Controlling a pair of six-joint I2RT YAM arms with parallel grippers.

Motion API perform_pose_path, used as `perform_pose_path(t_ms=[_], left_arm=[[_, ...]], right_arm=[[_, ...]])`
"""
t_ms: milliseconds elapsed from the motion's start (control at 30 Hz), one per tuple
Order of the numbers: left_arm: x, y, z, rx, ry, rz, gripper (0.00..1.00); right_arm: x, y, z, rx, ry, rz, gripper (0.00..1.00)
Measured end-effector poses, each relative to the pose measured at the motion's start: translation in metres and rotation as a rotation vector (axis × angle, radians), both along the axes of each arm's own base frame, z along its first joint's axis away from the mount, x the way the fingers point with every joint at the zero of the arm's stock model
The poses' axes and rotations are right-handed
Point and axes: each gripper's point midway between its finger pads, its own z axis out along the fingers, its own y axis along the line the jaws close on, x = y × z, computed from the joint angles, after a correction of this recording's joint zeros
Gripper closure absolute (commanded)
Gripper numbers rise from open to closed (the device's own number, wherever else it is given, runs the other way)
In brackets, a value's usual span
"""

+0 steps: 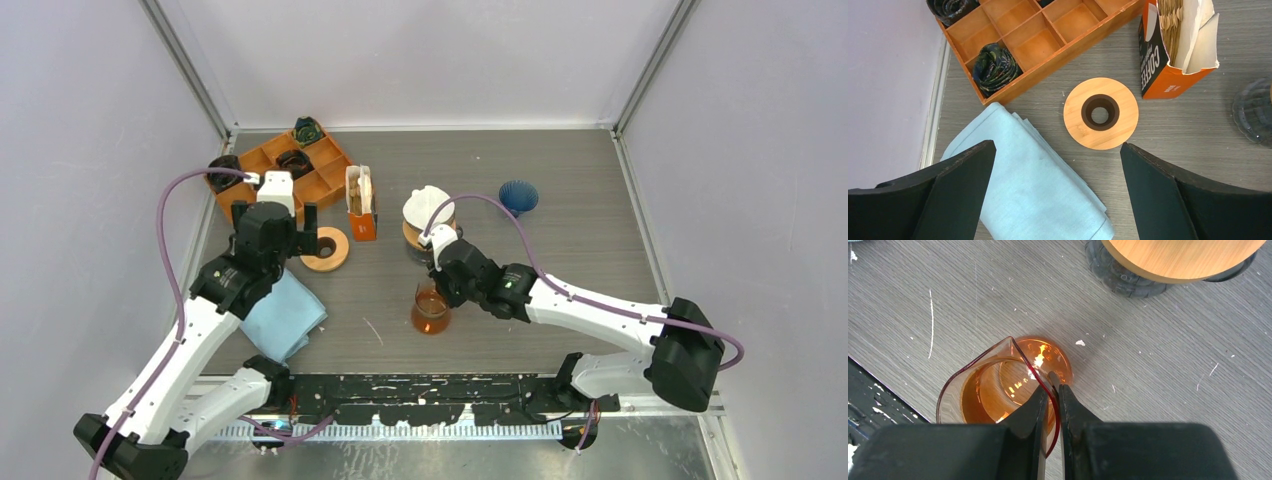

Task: Place the coffee filter in the dripper
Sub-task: Place the coffee server at the center of the board, then pick up the connecting ring from the center of the board.

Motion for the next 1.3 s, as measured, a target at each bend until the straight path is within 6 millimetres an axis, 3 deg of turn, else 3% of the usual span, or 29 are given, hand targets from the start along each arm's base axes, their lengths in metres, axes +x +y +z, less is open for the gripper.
perform_pose_path(t_ms=[233,467,733,900,1067,1300], left_arm=[[0.003,0.003,-0.005,0.006,0.019,0.017,0.01],[0.009,0.001,-0.017,-0.028,0.062,0.032,0.01],[0.02,-0.014,-0.028,-0.131,0.107,0.046,0.01],[0.025,-0.019,-0.046,-0.171,0.163,0.078,0.01],[0.032,-0.012,-0.064,-0.21,0.21,0.146,0.01],[0.044,0.0,-0.108,-0.322,0.33,0.253,0.01]], right_arm=[[0.007,0.003,0.001,0.007,-0.025,-0.015,0.65],[0.011,0.004,0.008,0.024,-0.051,-0.028,0.55],[0.017,-0.002,0.04,0.104,-0.14,-0.064,0.36],[0.021,-0.014,0.048,0.123,-0.197,-0.107,0.27],[0.024,-0.032,0.047,0.101,-0.245,-0.16,0.11],[0.029,-0.055,0.053,0.093,-0.328,-0.227,0.02]])
